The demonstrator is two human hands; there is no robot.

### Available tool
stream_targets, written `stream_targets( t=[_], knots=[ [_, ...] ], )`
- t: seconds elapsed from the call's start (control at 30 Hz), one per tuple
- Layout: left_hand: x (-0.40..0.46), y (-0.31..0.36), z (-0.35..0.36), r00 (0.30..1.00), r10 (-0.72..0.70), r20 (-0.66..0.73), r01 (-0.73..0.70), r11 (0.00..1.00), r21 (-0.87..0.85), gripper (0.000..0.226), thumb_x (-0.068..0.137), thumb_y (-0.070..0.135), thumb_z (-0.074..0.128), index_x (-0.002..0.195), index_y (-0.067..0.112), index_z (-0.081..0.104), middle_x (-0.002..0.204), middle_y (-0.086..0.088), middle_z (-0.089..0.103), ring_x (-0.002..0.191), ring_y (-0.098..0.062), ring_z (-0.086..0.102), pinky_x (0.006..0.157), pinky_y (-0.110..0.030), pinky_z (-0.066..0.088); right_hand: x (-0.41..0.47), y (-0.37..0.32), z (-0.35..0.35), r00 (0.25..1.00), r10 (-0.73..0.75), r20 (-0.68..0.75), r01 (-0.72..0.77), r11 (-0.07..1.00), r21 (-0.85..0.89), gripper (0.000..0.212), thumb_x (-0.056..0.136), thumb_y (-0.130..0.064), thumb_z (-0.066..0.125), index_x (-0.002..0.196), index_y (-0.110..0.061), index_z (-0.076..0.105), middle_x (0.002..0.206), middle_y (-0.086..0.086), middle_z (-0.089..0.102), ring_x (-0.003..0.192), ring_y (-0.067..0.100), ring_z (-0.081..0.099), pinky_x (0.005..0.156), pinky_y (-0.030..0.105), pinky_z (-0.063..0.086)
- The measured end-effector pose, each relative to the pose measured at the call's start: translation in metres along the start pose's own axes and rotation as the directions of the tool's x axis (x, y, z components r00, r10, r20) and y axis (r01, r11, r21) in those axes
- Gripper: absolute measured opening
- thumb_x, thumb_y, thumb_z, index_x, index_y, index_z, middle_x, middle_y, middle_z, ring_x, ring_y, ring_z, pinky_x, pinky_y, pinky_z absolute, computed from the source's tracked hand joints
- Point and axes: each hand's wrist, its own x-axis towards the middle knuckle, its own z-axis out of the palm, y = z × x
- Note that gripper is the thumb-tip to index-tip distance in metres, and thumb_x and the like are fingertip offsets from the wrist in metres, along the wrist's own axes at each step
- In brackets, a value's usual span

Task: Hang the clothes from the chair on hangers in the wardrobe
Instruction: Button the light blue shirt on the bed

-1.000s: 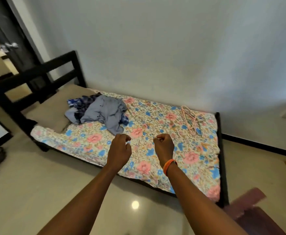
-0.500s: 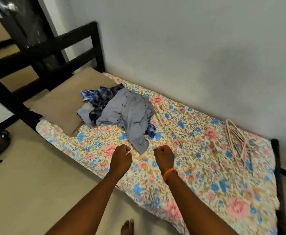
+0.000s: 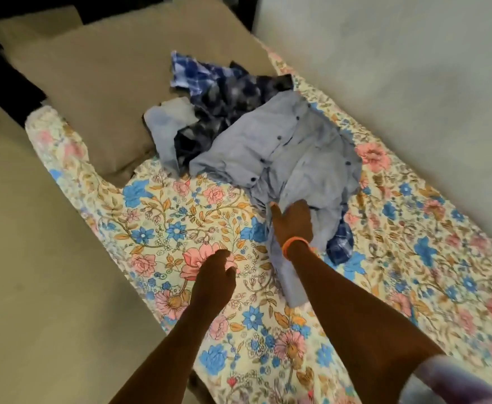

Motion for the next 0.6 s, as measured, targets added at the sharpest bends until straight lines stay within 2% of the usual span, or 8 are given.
stream_targets(
  t=[0.1,0.17,0.2,0.27,0.33,0.43,0.53,0.6],
  knots=[
    [0.018,-0.049,0.04,0.997,0.068,0.04,-0.069,0.997,0.023,0.045,0.093,0.022,0.065,0.135,0.014,0.052,0.138,-0.002,0.055,0.129,-0.022,0.05,0.108,-0.039,0.042,0.042,0.03,0.036,0.994,-0.062,-0.092,0.064,0.998,0.017,0.039,0.091,-0.04,0.063,0.108,-0.005,0.058,0.106,0.018,0.068,0.099,0.035,0.066,0.077,0.035,0.047],
    [0.027,-0.076,0.067,0.98,0.173,-0.094,-0.164,0.981,0.103,0.04,0.084,0.024,0.074,0.121,0.021,0.06,0.126,0.006,0.059,0.119,-0.019,0.053,0.102,-0.037,0.043,0.056,0.051,0.061,0.977,-0.094,-0.19,0.109,0.991,0.074,0.026,0.093,-0.026,0.057,0.109,-0.006,0.06,0.107,0.021,0.067,0.097,0.038,0.065,0.074,0.036,0.045],
    [0.034,-0.084,0.077,0.965,0.196,-0.177,-0.179,0.978,0.107,0.036,0.081,0.025,0.077,0.113,0.024,0.061,0.118,0.009,0.06,0.112,-0.017,0.055,0.096,-0.037,0.044,0.061,0.06,0.073,0.955,-0.143,-0.261,0.163,0.985,0.057,0.027,0.093,-0.022,0.054,0.112,-0.005,0.06,0.109,0.022,0.065,0.097,0.039,0.064,0.074,0.039,0.046],
    [0.047,-0.091,0.088,0.927,0.212,-0.31,-0.182,0.976,0.122,0.03,0.079,0.029,0.078,0.104,0.029,0.061,0.11,0.012,0.06,0.104,-0.013,0.054,0.091,-0.037,0.045,0.066,0.074,0.089,0.898,-0.248,-0.364,0.274,0.961,0.022,0.031,0.095,-0.02,0.05,0.118,-0.001,0.059,0.113,0.024,0.063,0.1,0.04,0.062,0.077,0.042,0.048],
    [0.056,-0.097,0.095,0.906,0.229,-0.355,-0.185,0.971,0.154,0.026,0.08,0.031,0.078,0.101,0.029,0.062,0.107,0.014,0.058,0.101,-0.012,0.054,0.091,-0.036,0.044,0.071,0.083,0.1,0.865,-0.288,-0.41,0.346,0.936,0.072,0.031,0.1,-0.024,0.044,0.118,-0.003,0.058,0.116,0.022,0.063,0.102,0.037,0.061,0.079,0.041,0.047],
    [0.052,-0.09,0.1,0.908,0.186,-0.376,-0.126,0.976,0.179,0.023,0.086,0.032,0.073,0.107,0.028,0.063,0.112,0.011,0.06,0.107,-0.017,0.054,0.092,-0.035,0.041,0.074,0.086,0.099,0.877,-0.271,-0.397,0.377,0.9,0.22,0.032,0.106,-0.028,0.038,0.109,-0.005,0.06,0.111,0.019,0.065,0.098,0.033,0.061,0.074,0.034,0.04],
    [0.022,-0.069,0.115,0.92,0.111,-0.377,0.011,0.952,0.306,0.039,0.095,0.028,0.062,0.133,0.023,0.055,0.141,0.001,0.054,0.127,-0.026,0.047,0.103,-0.037,0.037,0.06,0.094,0.083,0.906,-0.288,-0.312,0.404,0.811,0.424,0.031,0.106,-0.028,0.04,0.106,-0.007,0.061,0.106,0.016,0.066,0.095,0.028,0.061,0.073,0.029,0.036],
    [-0.004,-0.052,0.133,0.935,0.029,-0.354,0.033,0.986,0.166,0.043,0.095,0.023,0.063,0.137,0.015,0.054,0.144,-0.007,0.053,0.126,-0.03,0.052,0.107,-0.038,0.04,0.041,0.101,0.063,0.901,-0.361,-0.24,0.432,0.698,0.572,0.028,0.106,-0.026,0.041,0.097,-0.006,0.059,0.096,0.015,0.063,0.085,0.025,0.058,0.071,0.029,0.036]
  ],
)
